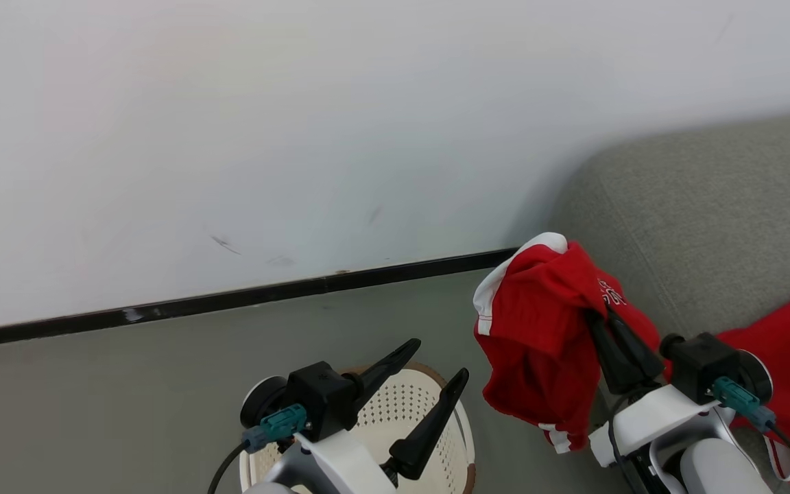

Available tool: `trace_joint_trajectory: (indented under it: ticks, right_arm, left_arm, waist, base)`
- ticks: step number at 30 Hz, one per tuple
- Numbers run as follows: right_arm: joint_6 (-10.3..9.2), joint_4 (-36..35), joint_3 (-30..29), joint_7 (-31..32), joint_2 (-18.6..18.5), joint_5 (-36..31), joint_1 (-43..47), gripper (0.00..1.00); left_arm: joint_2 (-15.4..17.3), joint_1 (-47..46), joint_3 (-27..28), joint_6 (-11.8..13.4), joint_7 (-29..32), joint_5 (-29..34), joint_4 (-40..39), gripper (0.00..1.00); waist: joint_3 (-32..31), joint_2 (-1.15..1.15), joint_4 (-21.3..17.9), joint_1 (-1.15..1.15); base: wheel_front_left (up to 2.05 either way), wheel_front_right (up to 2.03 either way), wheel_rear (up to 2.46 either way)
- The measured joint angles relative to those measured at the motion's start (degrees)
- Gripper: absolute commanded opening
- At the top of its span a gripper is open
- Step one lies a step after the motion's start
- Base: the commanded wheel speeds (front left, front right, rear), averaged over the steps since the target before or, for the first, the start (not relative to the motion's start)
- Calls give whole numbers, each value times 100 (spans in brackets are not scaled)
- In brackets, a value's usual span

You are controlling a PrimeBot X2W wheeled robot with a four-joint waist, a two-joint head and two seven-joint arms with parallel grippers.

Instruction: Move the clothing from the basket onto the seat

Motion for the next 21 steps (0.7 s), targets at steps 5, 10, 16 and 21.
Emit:
trace_joint_trajectory:
  ticks: [5,10,16,21]
  right_arm:
    - [-1,-104,-113,9,2,25,53,0]
    - [0,-181,-267,68,3,138,52,0]
    - [-1,-302,-516,255,-58,366,-4,0]
    - [-1,-318,-778,425,-58,662,-176,0]
  left_arm:
    - [5,121,1,1,-58,0,-77,100]
    - [13,221,-4,1,-107,0,-155,100]
    - [80,271,-8,9,-126,11,-286,100]
    - [167,351,2,42,-157,36,-394,100]
  waist:
    - [28,0,-231,0]
    - [62,0,-402,0]
    - [150,0,-612,0]
    - [254,0,-733,0]
  base:
    - [0,0,0]
    - [0,0,0]
    - [0,0,0]
    - [0,0,0]
